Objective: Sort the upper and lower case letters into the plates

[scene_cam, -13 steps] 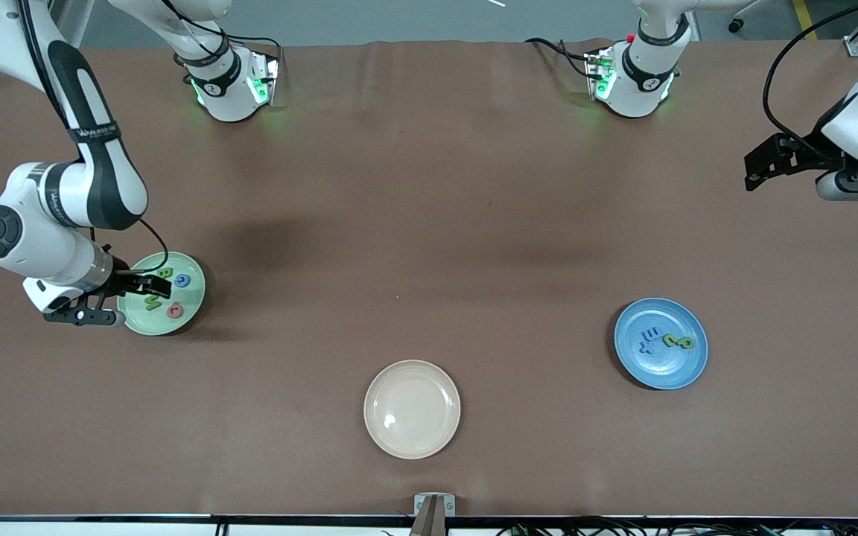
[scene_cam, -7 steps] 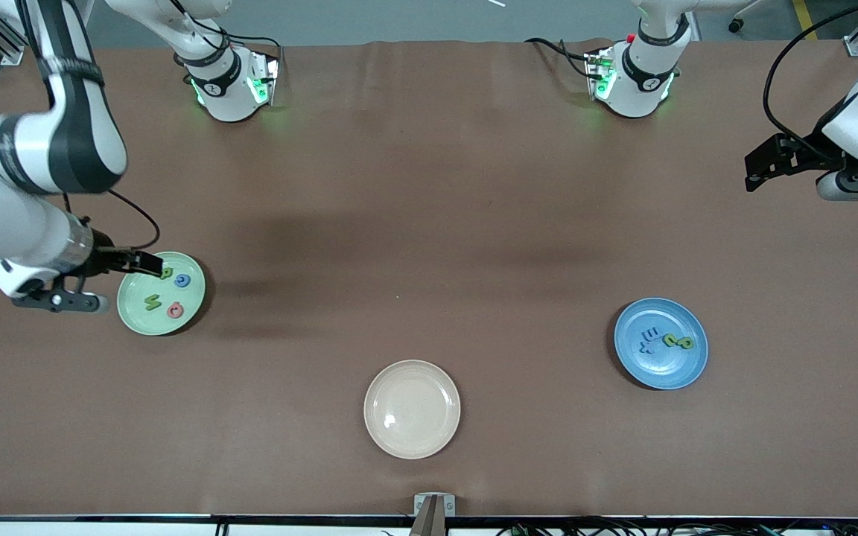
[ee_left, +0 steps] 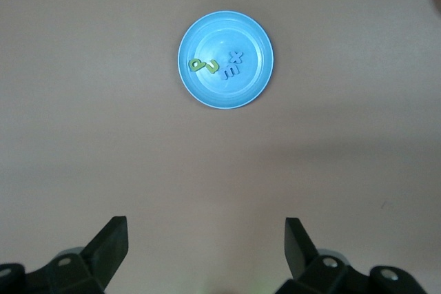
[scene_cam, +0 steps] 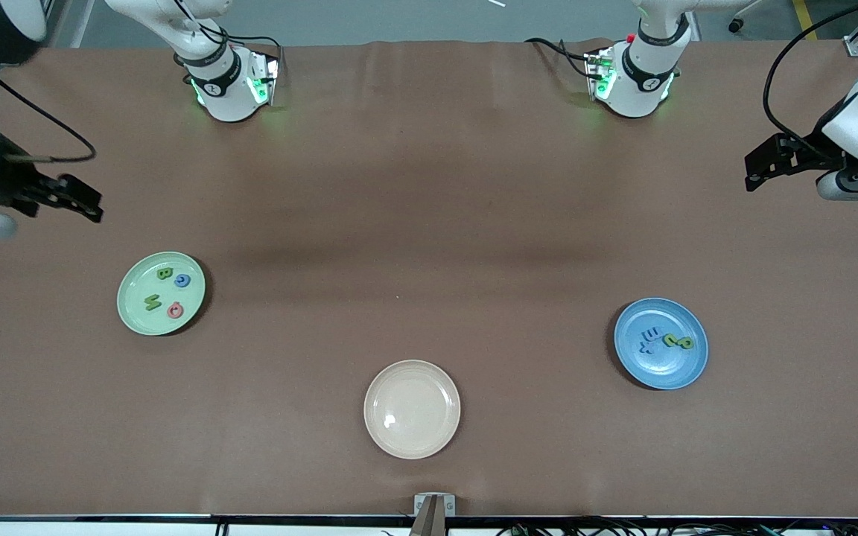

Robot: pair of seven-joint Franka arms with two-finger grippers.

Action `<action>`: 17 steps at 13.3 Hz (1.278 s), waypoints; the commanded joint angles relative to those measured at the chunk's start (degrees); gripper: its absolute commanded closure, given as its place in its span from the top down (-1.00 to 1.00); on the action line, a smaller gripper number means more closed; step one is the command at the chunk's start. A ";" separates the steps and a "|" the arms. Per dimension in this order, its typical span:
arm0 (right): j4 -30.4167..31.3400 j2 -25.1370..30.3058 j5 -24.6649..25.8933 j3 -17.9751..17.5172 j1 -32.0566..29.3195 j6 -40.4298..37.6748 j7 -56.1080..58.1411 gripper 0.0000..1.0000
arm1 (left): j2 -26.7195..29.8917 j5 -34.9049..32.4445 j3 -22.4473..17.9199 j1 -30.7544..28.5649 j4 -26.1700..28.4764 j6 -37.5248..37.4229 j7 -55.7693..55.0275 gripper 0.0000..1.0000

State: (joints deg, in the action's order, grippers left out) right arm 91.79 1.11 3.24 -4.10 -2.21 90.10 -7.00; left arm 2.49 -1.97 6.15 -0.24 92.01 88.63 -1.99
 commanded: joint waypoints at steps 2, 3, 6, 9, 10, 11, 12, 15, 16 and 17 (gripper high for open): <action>-3.54 -0.59 -0.95 0.32 -0.25 -3.70 0.15 1.00 | 1.03 0.83 0.36 -0.64 0.71 0.40 1.02 0.99; -3.72 -0.50 -1.04 0.33 -0.25 -3.70 0.15 1.00 | 1.11 0.83 0.36 -0.72 0.71 0.31 1.02 0.99; -5.12 -0.58 -1.57 0.59 -0.16 -4.58 0.15 1.00 | 1.29 0.83 0.36 -0.72 0.89 0.05 1.02 0.99; -5.13 -0.67 -1.57 0.68 -0.34 -4.49 0.24 1.00 | 1.38 0.83 0.36 -0.72 0.89 -0.04 1.02 0.99; -5.13 -0.76 -1.57 0.76 -0.86 -4.23 0.32 1.00 | 1.47 0.83 0.44 -0.72 0.89 -0.21 1.02 0.99; -5.13 -0.94 -1.74 1.03 -1.39 -4.14 1.54 1.00 | 1.73 0.83 0.44 -0.72 0.89 -0.13 1.02 0.99; -5.04 -0.85 -2.26 1.03 -1.74 -4.14 2.60 1.00 | 1.73 0.83 0.36 -0.72 0.89 -0.22 1.02 0.99; -5.47 -1.20 -2.71 1.12 -2.01 -3.88 2.96 1.00 | 1.73 0.83 0.36 -0.72 0.98 -0.22 1.02 0.99; -6.09 -1.20 -2.71 1.12 -2.27 -3.88 3.05 1.00 | 1.73 0.83 0.36 -0.72 0.98 -0.22 1.02 0.99; -6.35 -1.20 -2.62 1.12 -2.71 -3.88 3.05 1.00 | 1.73 0.83 0.36 -0.72 0.98 -0.22 1.02 0.99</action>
State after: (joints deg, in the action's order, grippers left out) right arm 87.44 0.68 1.38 -2.62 -3.59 86.72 -4.96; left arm 2.88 -1.97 6.15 -0.26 92.01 88.58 -1.99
